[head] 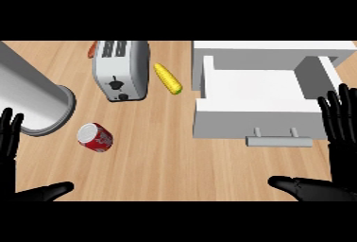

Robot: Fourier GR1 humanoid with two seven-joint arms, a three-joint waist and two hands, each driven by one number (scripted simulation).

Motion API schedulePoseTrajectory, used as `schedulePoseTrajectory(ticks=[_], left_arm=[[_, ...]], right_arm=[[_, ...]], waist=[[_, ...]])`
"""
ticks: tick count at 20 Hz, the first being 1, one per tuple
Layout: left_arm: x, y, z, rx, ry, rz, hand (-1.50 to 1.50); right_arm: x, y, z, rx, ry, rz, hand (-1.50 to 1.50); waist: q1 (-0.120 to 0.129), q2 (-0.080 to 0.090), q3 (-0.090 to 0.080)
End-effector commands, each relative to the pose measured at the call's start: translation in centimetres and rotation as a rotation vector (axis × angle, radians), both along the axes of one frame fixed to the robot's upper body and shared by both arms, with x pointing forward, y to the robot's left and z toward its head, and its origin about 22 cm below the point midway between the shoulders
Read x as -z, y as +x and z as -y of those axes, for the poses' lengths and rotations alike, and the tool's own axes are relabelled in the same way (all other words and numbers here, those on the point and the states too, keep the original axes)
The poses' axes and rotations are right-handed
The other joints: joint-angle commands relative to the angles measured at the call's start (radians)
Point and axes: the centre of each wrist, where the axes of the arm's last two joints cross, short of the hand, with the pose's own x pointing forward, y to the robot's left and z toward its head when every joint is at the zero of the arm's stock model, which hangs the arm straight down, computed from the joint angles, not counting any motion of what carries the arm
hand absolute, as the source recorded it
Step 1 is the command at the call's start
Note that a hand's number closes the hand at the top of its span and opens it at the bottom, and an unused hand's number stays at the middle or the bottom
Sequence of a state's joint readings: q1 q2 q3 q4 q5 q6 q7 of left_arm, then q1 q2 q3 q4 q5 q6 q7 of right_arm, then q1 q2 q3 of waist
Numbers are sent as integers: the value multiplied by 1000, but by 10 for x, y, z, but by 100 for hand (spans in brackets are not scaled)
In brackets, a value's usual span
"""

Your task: Pick up the can, place it into the drawer and close the drawer

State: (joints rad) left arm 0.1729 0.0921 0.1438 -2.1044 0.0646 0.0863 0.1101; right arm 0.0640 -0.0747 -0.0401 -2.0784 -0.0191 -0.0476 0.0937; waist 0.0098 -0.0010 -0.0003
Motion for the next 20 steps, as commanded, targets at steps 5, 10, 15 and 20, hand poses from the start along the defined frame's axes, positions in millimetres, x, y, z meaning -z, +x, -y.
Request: schedulePoseTrajectory(ticks=[5, 10, 15, 20], left_arm=[[-23, -19, -4, -134, -81, -162, -150], [-24, -18, -19, -129, -87, -154, -150], [-1, -2, 4, -118, -77, -178, -150], [19, 15, 6, -100, -69, -204, -150]], right_arm=[[13, -7, -8, 54, 16, -121, -150], [2, -26, 14, 46, 9, -158, -150], [6, -27, 19, 52, 17, -96, -150], [11, -8, 26, 61, -6, -100, -150]], waist=[[-9, 0, 1], [-10, -1, 0], [-13, 0, 0], [-11, 1, 0]])
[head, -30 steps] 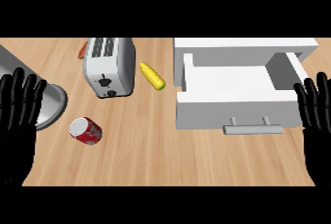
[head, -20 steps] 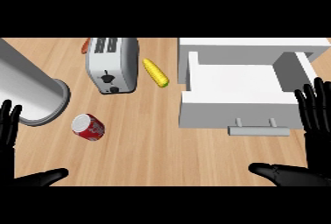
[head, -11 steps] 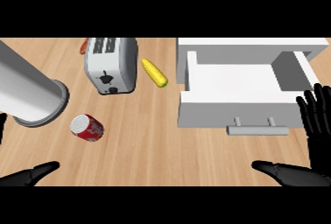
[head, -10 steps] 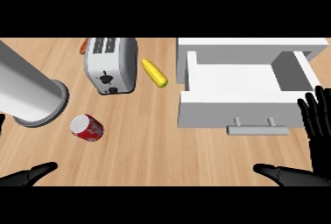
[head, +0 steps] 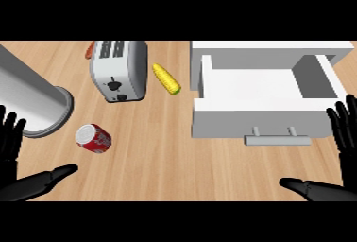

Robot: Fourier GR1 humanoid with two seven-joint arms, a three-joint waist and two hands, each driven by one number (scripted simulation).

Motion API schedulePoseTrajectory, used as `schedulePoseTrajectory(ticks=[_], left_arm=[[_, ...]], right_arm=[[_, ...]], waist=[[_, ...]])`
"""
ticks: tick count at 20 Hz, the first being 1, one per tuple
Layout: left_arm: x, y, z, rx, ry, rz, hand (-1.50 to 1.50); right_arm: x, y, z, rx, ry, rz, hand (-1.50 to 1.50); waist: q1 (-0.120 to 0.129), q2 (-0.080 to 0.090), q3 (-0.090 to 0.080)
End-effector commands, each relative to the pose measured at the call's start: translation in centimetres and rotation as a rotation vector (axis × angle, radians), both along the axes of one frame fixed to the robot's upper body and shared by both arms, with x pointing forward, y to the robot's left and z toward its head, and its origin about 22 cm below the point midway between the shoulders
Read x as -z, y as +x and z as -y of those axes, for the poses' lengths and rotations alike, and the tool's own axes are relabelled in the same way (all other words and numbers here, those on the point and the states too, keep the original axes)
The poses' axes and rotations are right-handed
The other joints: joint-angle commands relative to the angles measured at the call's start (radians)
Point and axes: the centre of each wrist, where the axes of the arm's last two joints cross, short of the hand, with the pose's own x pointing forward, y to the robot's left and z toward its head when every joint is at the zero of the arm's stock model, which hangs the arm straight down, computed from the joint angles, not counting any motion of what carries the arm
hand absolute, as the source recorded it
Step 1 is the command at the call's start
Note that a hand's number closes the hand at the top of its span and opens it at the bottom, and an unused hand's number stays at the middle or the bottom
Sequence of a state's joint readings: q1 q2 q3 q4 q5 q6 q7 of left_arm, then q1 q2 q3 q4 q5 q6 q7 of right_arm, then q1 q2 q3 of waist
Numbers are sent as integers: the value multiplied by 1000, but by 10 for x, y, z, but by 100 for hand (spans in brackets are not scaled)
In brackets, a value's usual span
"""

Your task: Pick up the can, place it into the drawer and close the drawer

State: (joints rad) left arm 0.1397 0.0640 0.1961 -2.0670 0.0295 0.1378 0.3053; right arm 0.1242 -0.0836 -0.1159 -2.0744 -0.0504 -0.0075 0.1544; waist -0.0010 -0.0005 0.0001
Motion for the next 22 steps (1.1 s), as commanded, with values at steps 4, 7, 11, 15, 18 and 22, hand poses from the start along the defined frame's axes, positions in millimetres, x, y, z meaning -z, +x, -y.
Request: schedulePoseTrajectory(ticks=[4, 7, 11, 15, 18, 22], left_arm=[[51, 6, 9, 4, -9, -59, -150], [72, 21, 19, -33, -3, -79, -150], [88, 24, 12, -28, 30, -99, -150], [102, 16, 32, -59, 21, -131, -150], [120, 12, 5, -88, -11, -126, -150], [163, 13, 12, -126, 7, -133, -150]], right_arm=[[-2, 17, -6, 19, -4, 17, -150], [0, -2, 0, 4, 6, 22, -150], [-16, -18, 15, 16, -18, 26, -150], [-21, -28, 17, 24, -7, 33, -150], [-19, -28, 43, 24, -4, 20, -150], [-16, -13, 13, 23, 6, 26, -150]], waist=[[3, 1, 0], [-1, 1, 0], [-3, 0, 0], [-2, -1, 0], [-2, 0, 0], [0, 1, -1]])
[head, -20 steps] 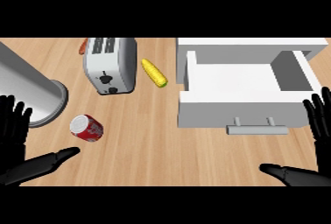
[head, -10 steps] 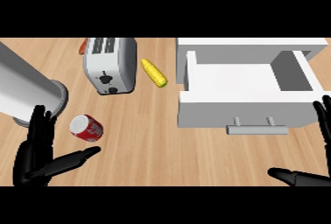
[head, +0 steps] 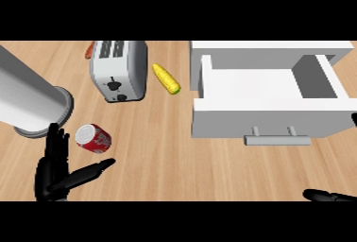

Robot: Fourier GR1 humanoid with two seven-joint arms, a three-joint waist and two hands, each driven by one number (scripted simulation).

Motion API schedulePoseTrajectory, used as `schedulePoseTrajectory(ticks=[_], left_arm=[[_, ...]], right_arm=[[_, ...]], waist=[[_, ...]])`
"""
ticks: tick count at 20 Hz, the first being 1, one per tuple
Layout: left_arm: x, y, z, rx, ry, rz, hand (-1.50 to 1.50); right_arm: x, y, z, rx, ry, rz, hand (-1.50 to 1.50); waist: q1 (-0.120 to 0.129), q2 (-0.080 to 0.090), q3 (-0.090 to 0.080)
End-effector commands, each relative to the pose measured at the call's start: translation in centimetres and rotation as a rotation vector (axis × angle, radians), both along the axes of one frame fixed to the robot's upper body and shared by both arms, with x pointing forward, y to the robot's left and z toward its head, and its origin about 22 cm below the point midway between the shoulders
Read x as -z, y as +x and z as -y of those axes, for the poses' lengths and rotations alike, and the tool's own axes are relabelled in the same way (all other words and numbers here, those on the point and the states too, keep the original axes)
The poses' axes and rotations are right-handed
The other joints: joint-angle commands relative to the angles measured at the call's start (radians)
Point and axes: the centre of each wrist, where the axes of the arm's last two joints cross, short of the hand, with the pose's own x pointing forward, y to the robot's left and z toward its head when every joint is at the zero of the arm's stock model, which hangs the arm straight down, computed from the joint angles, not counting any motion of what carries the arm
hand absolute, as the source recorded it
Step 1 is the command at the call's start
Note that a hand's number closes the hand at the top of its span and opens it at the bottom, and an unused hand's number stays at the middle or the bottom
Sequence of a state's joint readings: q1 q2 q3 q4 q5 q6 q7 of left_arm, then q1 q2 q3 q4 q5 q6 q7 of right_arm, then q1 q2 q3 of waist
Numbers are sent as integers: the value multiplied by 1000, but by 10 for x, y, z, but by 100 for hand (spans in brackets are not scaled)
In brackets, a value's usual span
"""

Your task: Pick up the can, place it into the drawer and close the drawer

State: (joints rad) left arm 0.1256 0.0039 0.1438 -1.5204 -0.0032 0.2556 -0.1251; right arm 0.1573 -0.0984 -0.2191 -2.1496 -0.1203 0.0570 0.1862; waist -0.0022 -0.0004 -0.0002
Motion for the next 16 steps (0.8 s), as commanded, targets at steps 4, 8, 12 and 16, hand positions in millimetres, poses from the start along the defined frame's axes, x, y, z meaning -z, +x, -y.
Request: schedulePoseTrajectory(ticks=[4, 8, 12, 16], left_arm=[[27, 14, -18, -22, -4, -29, -150], [51, 20, -1, -29, -25, -33, -150], [69, 20, -21, -43, -37, -40, -150], [82, 26, -29, -63, -50, -59, -150]], right_arm=[[-11, 1, -10, 16, 16, 8, -150], [-11, -6, 5, 5, -5, 0, -150], [-10, -31, -1, 2, -4, -3, -150], [-23, -13, 1, 15, -28, 4, -150]], waist=[[0, 0, 0], [-1, 0, 0], [-4, 0, 0], [-2, 1, 0]])
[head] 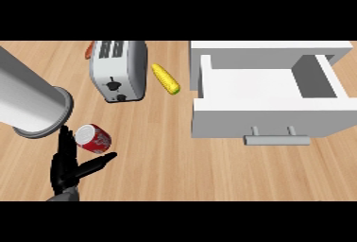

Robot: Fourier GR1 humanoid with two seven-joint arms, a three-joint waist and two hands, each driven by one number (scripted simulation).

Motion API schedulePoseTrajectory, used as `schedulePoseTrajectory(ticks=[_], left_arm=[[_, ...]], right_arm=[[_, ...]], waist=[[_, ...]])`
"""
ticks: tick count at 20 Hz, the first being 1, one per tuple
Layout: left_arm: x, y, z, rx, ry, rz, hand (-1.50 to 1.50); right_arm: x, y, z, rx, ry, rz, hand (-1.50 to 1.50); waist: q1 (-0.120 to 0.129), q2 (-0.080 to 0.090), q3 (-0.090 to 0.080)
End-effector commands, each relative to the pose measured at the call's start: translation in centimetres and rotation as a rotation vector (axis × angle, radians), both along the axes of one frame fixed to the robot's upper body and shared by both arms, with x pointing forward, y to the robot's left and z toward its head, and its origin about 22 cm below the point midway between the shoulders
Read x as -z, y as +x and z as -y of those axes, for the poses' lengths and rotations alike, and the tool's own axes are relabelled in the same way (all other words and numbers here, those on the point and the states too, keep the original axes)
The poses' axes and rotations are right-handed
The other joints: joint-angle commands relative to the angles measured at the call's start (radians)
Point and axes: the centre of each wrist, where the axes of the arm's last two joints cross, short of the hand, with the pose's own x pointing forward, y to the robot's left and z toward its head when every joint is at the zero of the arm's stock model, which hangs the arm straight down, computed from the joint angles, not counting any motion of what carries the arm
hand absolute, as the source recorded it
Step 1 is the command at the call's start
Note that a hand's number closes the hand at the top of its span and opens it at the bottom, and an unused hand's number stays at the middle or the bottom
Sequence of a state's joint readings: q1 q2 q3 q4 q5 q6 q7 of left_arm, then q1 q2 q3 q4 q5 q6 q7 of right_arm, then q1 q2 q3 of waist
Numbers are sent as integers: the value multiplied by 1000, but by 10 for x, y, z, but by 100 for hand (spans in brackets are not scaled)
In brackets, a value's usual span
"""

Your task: Pick up the can, place it into the drawer and close the drawer

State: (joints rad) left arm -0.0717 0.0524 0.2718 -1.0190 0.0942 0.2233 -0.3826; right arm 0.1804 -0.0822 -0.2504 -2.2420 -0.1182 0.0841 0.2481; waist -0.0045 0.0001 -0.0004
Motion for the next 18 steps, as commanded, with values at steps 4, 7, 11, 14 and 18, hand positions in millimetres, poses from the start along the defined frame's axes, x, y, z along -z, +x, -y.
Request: schedulePoseTrajectory(ticks=[4, 7, 11, 14, 18], left_arm=[[22, 5, -3, -11, -13, -17, -150], [33, 7, -26, -26, -17, -7, -150], [32, 15, -39, -9, -16, 16, -150], [27, 30, -38, 34, -9, 28, -150], [28, 47, -11, 120, -28, 17, -150]], right_arm=[[-3, 15, 27, -7, 3, 9, -150], [0, 9, 8, 5, 4, 17, -150], [-4, 26, 5, 7, 9, 4, -150], [-12, 1, 2, -15, -10, -21, -150], [-10, 14, 16, 0, -13, 11, -150]], waist=[[1, 1, 0], [-2, 1, 0], [-2, 2, -1], [-7, 2, -1], [-10, 4, -1]])
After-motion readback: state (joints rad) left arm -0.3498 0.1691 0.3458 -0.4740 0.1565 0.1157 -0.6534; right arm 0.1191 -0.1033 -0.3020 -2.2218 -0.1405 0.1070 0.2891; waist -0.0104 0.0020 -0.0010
